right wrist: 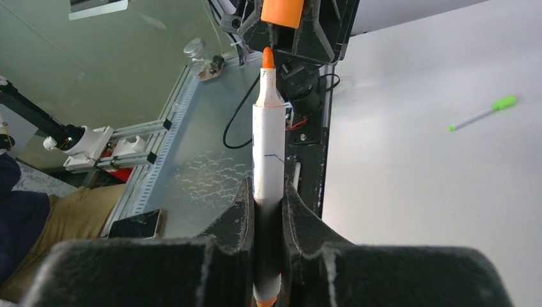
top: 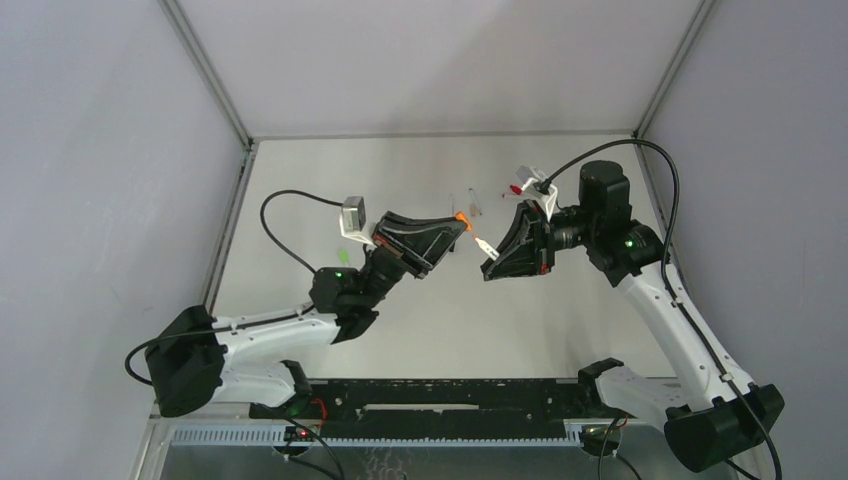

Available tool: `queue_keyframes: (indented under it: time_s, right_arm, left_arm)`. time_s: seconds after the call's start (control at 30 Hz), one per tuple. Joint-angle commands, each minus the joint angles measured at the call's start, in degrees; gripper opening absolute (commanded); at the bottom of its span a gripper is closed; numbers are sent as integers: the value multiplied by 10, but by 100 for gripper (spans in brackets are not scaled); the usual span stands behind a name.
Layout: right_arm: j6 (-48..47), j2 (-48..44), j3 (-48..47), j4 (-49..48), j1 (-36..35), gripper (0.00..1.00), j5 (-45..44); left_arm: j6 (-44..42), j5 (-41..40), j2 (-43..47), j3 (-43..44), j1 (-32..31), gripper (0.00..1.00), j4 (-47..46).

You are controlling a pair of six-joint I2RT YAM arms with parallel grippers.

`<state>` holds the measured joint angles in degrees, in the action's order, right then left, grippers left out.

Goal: Insert the pens into the pen caps
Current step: Insert the pen cap onto the pen.

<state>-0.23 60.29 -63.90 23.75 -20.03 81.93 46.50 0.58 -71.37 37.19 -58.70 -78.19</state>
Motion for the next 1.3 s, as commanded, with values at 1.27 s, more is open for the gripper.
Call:
queue_keyframes:
  time_s: [1.27]
  right_arm:
    - [44, -3, -4, -45, 0, 0, -40]
  left_arm:
    - [-2, -14, -6, 24, -4, 0, -24]
